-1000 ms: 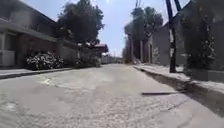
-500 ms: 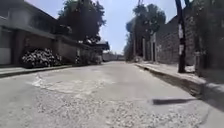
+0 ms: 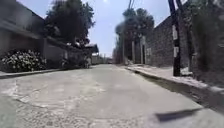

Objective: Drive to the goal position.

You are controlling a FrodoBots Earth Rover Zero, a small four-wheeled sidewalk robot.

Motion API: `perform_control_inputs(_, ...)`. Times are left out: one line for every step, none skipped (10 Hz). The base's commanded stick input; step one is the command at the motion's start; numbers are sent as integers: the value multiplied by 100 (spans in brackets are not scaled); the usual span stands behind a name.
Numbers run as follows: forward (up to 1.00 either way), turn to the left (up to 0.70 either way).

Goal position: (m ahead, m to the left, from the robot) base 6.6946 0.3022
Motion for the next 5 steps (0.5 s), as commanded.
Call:
perform_control_inputs(100, 0)
perform_control_inputs(100, 0)
perform_control_inputs(100, 0)
perform_control_inputs(100, 0)
perform_control_inputs(100, 0)
